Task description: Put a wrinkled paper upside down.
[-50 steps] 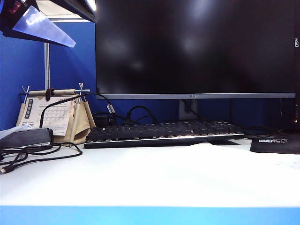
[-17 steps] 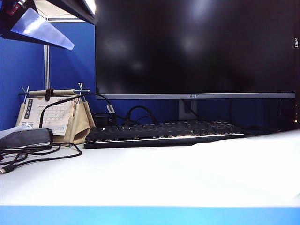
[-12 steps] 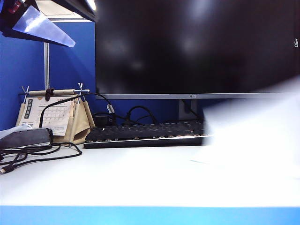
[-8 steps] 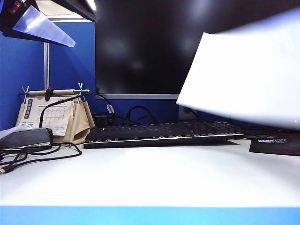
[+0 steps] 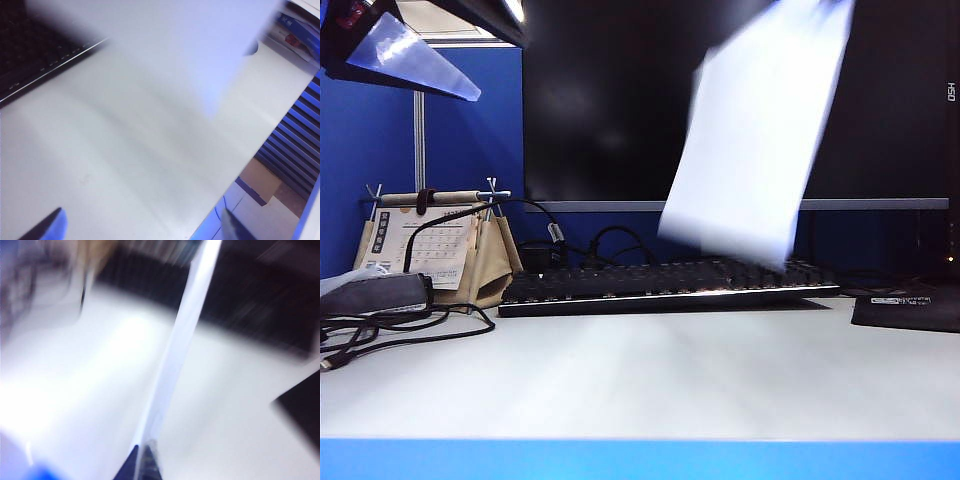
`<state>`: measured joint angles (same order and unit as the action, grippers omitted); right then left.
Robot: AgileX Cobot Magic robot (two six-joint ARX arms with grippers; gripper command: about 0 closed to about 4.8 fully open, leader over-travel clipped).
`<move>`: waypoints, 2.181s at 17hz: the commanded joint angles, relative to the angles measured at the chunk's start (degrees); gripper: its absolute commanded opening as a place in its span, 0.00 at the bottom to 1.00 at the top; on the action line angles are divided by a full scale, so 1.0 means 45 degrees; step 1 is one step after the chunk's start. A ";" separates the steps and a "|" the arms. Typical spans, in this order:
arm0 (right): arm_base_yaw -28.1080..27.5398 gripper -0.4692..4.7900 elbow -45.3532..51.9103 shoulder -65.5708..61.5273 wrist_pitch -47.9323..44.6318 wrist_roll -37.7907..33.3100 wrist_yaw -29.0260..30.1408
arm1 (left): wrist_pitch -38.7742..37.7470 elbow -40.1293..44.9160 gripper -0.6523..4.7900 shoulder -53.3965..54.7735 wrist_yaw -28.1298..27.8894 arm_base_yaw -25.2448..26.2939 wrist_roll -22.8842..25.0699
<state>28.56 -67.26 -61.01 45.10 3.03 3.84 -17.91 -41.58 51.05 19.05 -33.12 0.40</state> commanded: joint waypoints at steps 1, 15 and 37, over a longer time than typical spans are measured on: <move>0.1433 0.08 0.1146 0.0097 -0.0563 -0.0083 -0.1316 | 0.0083 -0.0068 0.86 -0.0029 0.0058 0.0000 -0.0204; 0.3818 0.08 0.6601 0.0049 -0.4299 -0.1768 -0.1161 | -0.0083 -0.0053 0.86 -0.0029 0.0379 0.0000 -0.0573; 0.2404 0.37 0.8791 -0.1151 -0.7101 -0.1685 0.0845 | 0.1054 0.0097 0.86 -0.2142 -0.1783 0.0010 -0.1496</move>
<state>39.29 -27.51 -66.04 14.26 -4.56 7.51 -13.61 -41.47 43.48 12.25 -33.12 -6.26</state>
